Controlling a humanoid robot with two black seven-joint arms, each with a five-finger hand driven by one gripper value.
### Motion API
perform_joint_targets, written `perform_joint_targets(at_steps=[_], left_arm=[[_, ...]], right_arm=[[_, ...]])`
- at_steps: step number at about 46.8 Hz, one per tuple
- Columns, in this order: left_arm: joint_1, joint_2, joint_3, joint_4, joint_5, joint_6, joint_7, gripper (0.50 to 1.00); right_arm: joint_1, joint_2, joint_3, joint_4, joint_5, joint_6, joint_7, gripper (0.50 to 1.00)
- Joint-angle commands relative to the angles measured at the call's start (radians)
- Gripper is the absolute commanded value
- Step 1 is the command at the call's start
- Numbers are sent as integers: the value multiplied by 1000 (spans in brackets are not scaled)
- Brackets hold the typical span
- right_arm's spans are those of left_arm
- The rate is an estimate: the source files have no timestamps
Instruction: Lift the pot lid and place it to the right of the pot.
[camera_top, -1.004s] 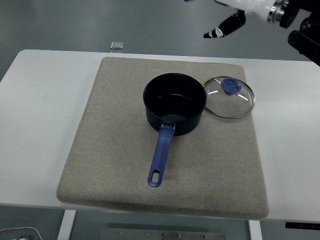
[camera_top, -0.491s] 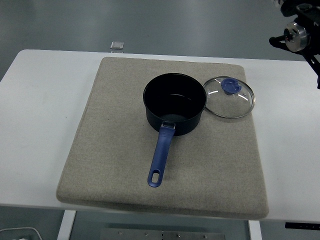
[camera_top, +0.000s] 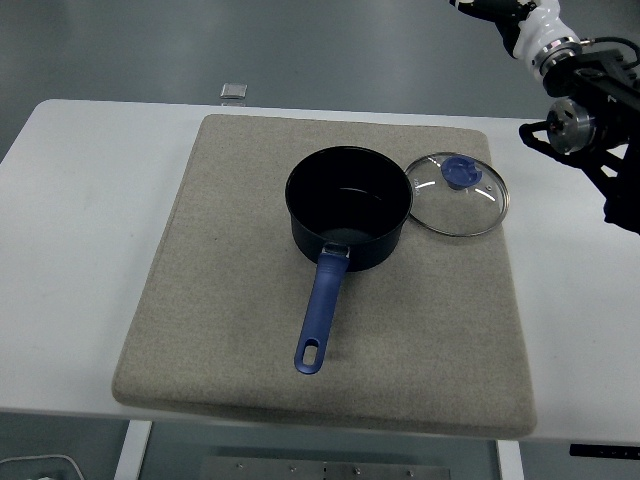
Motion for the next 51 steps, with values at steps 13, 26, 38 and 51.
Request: perform_joint_targets(at_steps=[13,26,38,51], left_arm=[[0,0,0,2,0,0,0,1000],[0,0,0,2,0,0,0,1000],[0,0,0,2,0,0,0,1000],[0,0,0,2,0,0,0,1000]], right_arm=[[-29,18,4,-1,293,-28,-76,903],[-80,20,44,-2,332,-19,-67,905],[-96,35,49,-2,332,75,72,905],[-98,35,47,-10,324,72,102,905]])
